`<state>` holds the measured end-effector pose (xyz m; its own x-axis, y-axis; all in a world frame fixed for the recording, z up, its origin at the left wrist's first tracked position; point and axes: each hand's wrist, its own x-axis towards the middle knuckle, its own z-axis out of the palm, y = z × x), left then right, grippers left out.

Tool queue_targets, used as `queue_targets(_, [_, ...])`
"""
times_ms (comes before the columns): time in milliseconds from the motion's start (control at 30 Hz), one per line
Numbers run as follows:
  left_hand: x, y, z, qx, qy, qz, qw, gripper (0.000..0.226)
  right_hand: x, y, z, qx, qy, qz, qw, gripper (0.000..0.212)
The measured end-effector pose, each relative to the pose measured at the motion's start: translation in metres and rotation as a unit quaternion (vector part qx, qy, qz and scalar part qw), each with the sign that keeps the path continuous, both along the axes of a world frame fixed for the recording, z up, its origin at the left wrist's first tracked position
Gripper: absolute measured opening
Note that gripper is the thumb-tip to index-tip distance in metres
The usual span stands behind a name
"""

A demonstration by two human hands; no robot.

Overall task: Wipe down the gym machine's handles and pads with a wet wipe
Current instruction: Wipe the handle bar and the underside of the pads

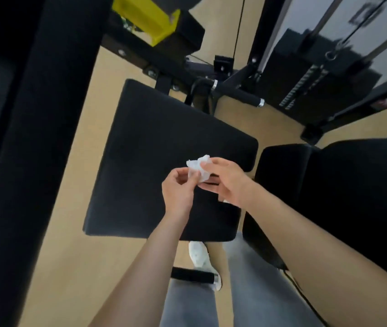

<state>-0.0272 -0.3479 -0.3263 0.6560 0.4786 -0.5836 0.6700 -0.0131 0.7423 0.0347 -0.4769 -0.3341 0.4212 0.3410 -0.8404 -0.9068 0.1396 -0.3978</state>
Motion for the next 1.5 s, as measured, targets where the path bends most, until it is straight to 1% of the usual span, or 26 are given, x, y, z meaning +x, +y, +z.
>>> queue_targets(100, [0.038, -0.011, -0.013, 0.002, 0.004, -0.054, 0.999, 0.012, 0.032, -0.008, -0.017, -0.072, -0.045, -0.019, 0.996, 0.023])
queue_targets(167, [0.063, -0.016, -0.022, -0.005, 0.007, -0.091, 0.996, 0.012, 0.052, -0.016, -0.026, -0.098, -0.057, -0.068, 0.991, 0.021])
queue_targets(233, [0.087, -0.019, -0.030, -0.001, 0.008, -0.121, 0.993, 0.015, 0.075, -0.025, -0.037, -0.151, -0.082, -0.115, 0.978, 0.016])
queue_targets(333, [0.126, -0.020, -0.042, 0.049, -0.011, -0.156, 0.986, 0.020, 0.113, -0.042, -0.053, -0.284, -0.156, -0.139, 0.936, 0.018])
queue_targets(433, [0.170, -0.014, -0.058, 0.136, -0.053, -0.196, 0.970, 0.023, 0.152, -0.055, -0.068, -0.379, -0.230, -0.104, 0.890, 0.015])
queue_targets(467, [0.184, -0.011, -0.066, 0.182, -0.068, -0.212, 0.958, 0.025, 0.164, -0.057, -0.073, -0.404, -0.255, -0.083, 0.874, 0.014])
queue_targets(533, [0.210, -0.002, -0.082, 0.295, -0.102, -0.250, 0.916, 0.032, 0.185, -0.057, -0.083, -0.448, -0.304, -0.042, 0.840, 0.013])
queue_targets(600, [0.233, 0.008, -0.096, 0.390, -0.126, -0.304, 0.860, 0.041, 0.200, -0.051, -0.094, -0.463, -0.347, -0.010, 0.815, 0.019])
queue_targets(667, [0.248, 0.020, -0.109, 0.465, -0.125, -0.382, 0.789, 0.051, 0.208, -0.043, -0.107, -0.453, -0.377, 0.012, 0.808, 0.024])
queue_targets(700, [0.252, 0.027, -0.115, 0.489, -0.125, -0.417, 0.756, 0.055, 0.210, -0.038, -0.113, -0.443, -0.387, 0.019, 0.808, 0.025])
queue_targets(733, [0.253, 0.033, -0.121, 0.501, -0.127, -0.443, 0.732, 0.057, 0.211, -0.033, -0.119, -0.437, -0.398, 0.026, 0.806, 0.025])
queue_targets(800, [0.251, 0.041, -0.129, 0.509, -0.127, -0.469, 0.711, 0.061, 0.210, -0.025, -0.128, -0.444, -0.431, 0.033, 0.785, 0.022])
queue_targets(933, [0.249, 0.040, -0.137, 0.523, -0.123, -0.480, 0.693, 0.067, 0.212, -0.008, -0.134, -0.446, -0.507, 0.037, 0.737, 0.016])
queue_targets(1033, [0.250, 0.040, -0.135, 0.527, -0.108, -0.488, 0.687, 0.070, 0.217, 0.004, -0.131, -0.428, -0.538, 0.055, 0.724, 0.017])
queue_targets(1100, [0.252, 0.039, -0.135, 0.529, -0.099, -0.495, 0.682, 0.071, 0.216, 0.004, -0.131, -0.426, -0.543, 0.068, 0.721, 0.018])
queue_targets(1200, [0.253, 0.038, -0.134, 0.532, -0.087, -0.501, 0.677, 0.072, 0.205, -0.015, -0.138, -0.454, -0.504, 0.056, 0.733, 0.020])
queue_targets(1333, [0.255, 0.038, -0.134, 0.533, -0.081, -0.504, 0.675, 0.072, 0.188, -0.049, -0.148, -0.507, -0.400, 0.012, 0.763, 0.021])
queue_targets(1433, [0.255, 0.039, -0.135, 0.535, -0.081, -0.504, 0.673, 0.073, 0.185, -0.057, -0.150, -0.546, -0.348, -0.017, 0.762, 0.020])
queue_targets(1500, [0.255, 0.039, -0.135, 0.538, -0.080, -0.503, 0.672, 0.073, 0.188, -0.047, -0.147, -0.545, -0.374, -0.020, 0.750, 0.015])
